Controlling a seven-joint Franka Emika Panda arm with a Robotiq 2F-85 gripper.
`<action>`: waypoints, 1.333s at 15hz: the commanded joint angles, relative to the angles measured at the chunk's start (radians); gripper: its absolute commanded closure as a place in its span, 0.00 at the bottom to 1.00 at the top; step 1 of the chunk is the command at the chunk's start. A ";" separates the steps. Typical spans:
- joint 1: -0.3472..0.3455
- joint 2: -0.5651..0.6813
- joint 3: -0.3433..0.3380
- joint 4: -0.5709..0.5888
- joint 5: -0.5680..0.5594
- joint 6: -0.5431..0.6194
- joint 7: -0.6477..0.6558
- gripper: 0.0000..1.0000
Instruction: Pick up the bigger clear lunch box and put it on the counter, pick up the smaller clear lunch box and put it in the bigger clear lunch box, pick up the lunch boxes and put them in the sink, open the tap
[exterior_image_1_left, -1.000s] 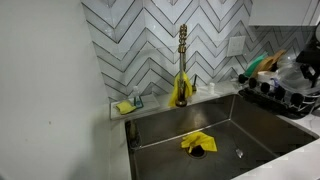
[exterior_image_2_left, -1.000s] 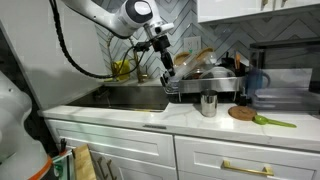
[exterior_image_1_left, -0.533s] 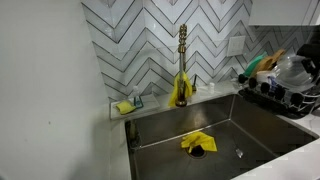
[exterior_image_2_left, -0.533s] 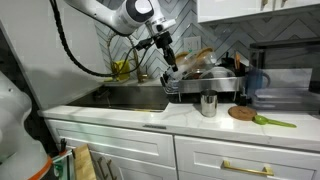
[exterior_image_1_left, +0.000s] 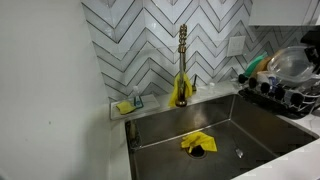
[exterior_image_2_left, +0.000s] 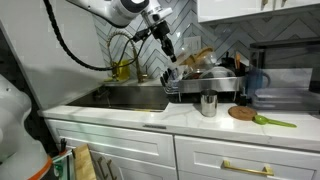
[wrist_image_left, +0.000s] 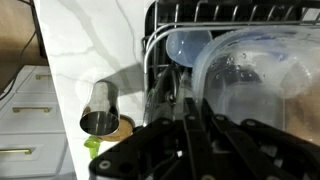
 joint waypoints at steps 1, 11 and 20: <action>0.007 -0.050 -0.014 -0.012 0.034 -0.031 -0.037 0.98; -0.048 -0.185 -0.134 0.039 0.178 -0.416 -0.239 0.98; -0.142 -0.198 -0.207 0.022 0.194 -0.770 -0.371 0.98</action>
